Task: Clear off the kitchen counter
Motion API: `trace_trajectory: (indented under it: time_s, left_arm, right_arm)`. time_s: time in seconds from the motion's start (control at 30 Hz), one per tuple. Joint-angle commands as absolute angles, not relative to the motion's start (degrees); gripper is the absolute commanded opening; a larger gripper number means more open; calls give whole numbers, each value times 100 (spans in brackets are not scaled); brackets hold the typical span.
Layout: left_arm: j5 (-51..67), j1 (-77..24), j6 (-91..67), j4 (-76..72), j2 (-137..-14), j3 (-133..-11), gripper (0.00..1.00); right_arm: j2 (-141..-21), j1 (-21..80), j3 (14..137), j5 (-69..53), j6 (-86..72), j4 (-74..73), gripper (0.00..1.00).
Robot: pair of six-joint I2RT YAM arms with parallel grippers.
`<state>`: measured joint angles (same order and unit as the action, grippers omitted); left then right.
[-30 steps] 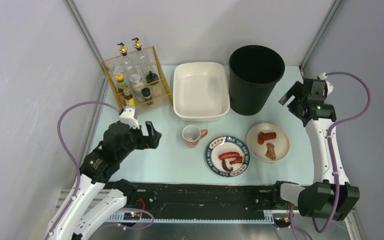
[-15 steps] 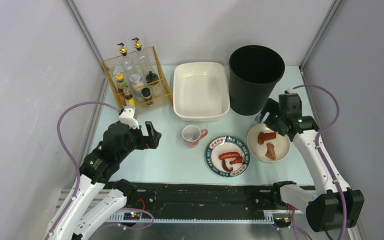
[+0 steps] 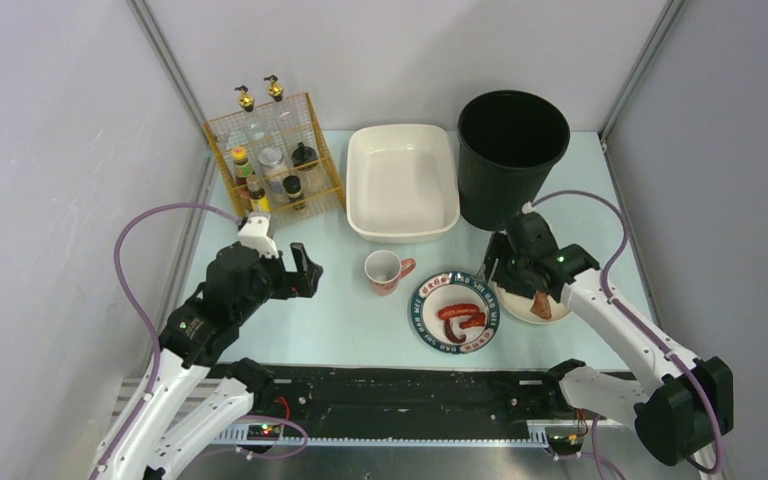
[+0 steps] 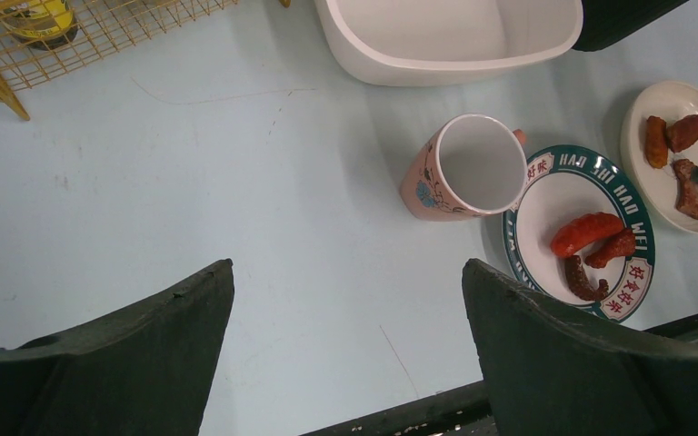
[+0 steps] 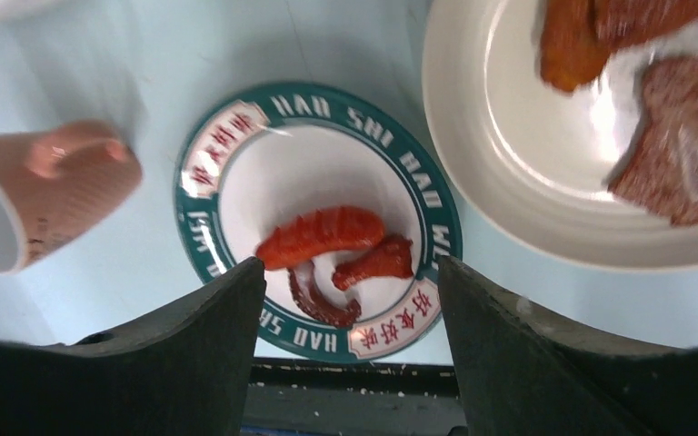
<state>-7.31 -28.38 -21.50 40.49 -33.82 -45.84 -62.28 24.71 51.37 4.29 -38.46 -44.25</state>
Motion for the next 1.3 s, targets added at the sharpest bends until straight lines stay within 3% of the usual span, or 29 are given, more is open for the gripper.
trace_trajectory:
  time_s: [0.0,0.5,0.9,1.27]
  left_arm:
    - [-716,-2856,-2136,4004,-3352,-4585,98]
    - [-690,-2856,-2145,4004,-3478,-4579,98]
    - [-698,-2857,-2140,4007,-3570,-4579,98]
    - [-695,-2856,-2153,3999,-3632,-4578,98]
  right_arm:
    - [-5964,2725,4613,542,-4631,-4572,73]
    - [-5030,2972,3392,656,-5699,-4659,67]
    - [-4839,3009,2539,524,-6116,-4039,49]
    - [-4483,3024,1835,428,-6545,-3238,43]
